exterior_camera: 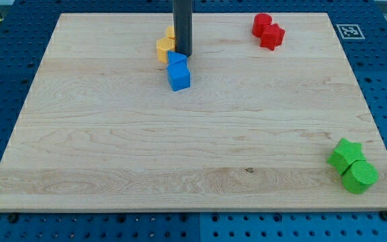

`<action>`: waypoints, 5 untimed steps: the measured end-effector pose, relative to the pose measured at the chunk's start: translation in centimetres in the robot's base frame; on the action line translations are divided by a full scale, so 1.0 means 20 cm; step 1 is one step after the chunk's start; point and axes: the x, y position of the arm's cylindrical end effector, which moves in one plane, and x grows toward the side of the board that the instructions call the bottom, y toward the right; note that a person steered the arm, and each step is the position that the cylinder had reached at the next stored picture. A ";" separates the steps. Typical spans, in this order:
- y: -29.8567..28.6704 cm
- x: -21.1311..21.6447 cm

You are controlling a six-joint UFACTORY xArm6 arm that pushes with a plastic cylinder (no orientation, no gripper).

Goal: Place your arm at the right of the heart

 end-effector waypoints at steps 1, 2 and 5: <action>0.17 0.00; 0.23 0.00; 0.12 -0.21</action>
